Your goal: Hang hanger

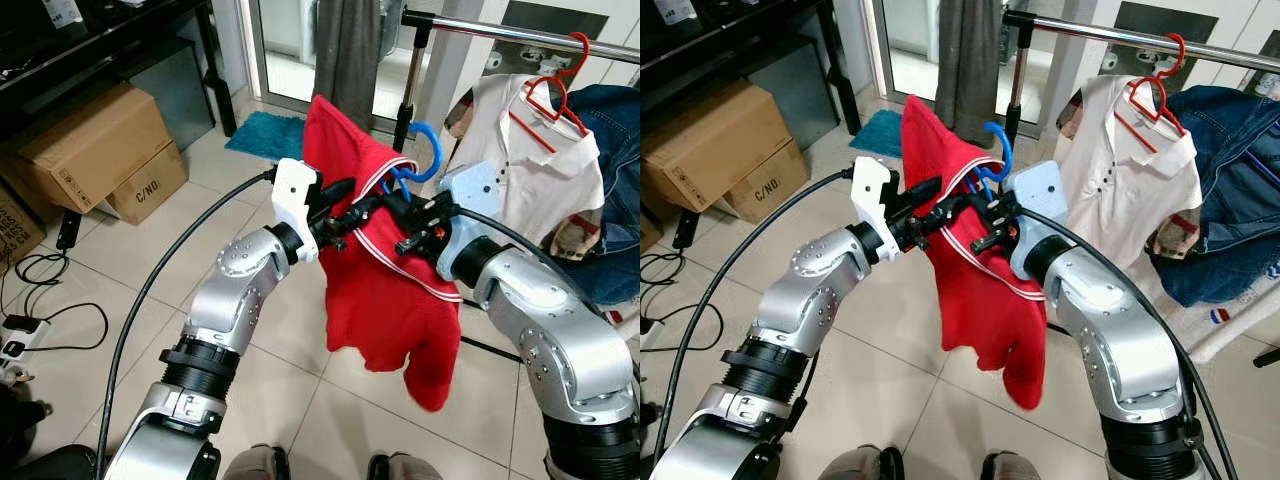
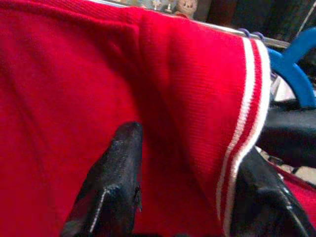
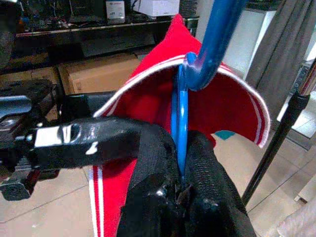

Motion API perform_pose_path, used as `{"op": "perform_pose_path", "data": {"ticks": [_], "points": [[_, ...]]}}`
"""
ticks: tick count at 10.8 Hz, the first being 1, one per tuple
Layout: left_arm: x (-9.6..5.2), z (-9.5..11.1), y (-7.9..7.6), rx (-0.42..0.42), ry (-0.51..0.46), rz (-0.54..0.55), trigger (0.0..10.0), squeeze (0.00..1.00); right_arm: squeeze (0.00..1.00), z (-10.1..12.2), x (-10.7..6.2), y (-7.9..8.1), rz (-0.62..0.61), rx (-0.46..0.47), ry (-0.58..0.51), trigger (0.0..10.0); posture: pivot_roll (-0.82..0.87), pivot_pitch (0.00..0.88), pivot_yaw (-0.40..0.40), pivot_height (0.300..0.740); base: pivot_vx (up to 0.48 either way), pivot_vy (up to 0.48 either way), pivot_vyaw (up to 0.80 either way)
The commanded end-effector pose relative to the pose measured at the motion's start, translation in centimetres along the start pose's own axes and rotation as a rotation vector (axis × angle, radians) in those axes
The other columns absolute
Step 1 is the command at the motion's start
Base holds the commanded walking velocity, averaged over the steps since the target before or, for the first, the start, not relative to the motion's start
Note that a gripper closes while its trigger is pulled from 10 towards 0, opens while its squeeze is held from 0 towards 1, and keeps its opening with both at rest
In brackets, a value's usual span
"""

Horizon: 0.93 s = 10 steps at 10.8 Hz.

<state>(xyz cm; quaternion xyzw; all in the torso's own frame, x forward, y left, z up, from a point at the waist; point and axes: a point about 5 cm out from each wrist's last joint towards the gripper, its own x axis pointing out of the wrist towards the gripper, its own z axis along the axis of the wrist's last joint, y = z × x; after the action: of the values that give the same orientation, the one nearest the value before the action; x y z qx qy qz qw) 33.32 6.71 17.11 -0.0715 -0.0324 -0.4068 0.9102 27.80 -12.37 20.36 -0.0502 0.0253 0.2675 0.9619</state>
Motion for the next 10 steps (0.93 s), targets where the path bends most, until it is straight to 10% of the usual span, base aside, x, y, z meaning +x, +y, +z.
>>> {"op": "perform_pose_path", "data": {"ticks": [1,10], "points": [[0.1,0.3,0.3,0.009,-0.011,0.007,0.0,0.0,0.0,0.9,-0.2,0.6,0.023,-0.011,-0.047,0.0,-0.14,0.055,0.036,0.74,0.0,0.0,0.0],[-1.5,2.3,-0.1,0.031,-0.036,-0.021,0.0,0.0,0.0,-1.0,-0.7,-0.1,-0.024,-0.017,0.061,0.0,-0.12,0.059,0.054,0.74,0.0,0.0,0.0]]}}
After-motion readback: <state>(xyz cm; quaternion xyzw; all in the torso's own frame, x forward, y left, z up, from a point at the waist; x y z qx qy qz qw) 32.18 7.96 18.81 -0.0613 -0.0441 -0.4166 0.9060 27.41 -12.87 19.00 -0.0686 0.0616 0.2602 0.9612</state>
